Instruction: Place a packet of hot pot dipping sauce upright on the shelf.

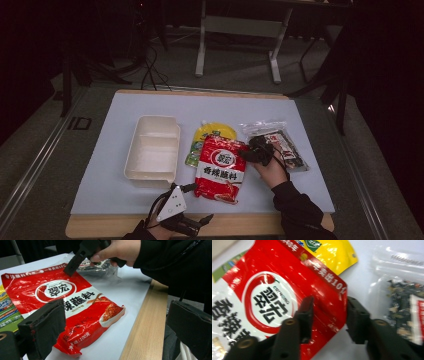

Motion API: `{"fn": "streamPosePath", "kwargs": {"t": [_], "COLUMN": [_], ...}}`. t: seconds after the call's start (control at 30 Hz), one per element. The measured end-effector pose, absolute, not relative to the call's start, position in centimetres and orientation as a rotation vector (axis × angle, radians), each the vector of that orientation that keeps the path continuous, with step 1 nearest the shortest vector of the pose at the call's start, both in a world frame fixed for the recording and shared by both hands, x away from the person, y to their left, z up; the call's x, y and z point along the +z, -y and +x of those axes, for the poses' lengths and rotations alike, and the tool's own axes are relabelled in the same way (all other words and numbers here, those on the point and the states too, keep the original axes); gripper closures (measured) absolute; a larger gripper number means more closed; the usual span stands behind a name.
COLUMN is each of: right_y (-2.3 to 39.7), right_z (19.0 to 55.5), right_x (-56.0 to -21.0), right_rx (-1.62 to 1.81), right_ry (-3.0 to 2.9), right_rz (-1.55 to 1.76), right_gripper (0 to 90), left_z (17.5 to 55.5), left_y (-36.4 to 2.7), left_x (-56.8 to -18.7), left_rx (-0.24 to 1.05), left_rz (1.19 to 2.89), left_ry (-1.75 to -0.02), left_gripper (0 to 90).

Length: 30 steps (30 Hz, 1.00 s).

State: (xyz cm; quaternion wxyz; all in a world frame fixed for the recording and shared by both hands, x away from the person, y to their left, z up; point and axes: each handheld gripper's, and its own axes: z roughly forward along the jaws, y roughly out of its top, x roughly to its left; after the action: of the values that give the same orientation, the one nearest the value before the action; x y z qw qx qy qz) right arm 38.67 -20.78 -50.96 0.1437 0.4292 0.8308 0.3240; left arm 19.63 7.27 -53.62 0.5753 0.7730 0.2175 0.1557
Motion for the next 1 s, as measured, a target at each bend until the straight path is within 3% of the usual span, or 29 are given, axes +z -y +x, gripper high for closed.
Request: {"fn": "streamPosePath", "kwargs": {"t": [0.07,0.17,1.0], "right_y": [20.9,21.2,20.7], "right_z": [38.5,38.5,35.2], "right_x": [-50.6,-50.1,-45.1], "right_rx": [0.905,0.904,1.007], "right_ry": [-2.388,-2.404,-2.429], "right_rz": [1.211,1.192,0.96], "right_gripper": [80.1,87.7,90.0], "left_z": [19.6,19.6,19.8], "left_y": [-7.3,-7.2,-7.9], "left_x": [-53.6,-53.6,-51.3], "left_rx": [0.364,0.366,0.377], "left_rz": [1.811,1.812,1.809], "left_ry": [-0.509,-0.507,-0.6], "left_gripper": [3.5,3.5,3.5]}}
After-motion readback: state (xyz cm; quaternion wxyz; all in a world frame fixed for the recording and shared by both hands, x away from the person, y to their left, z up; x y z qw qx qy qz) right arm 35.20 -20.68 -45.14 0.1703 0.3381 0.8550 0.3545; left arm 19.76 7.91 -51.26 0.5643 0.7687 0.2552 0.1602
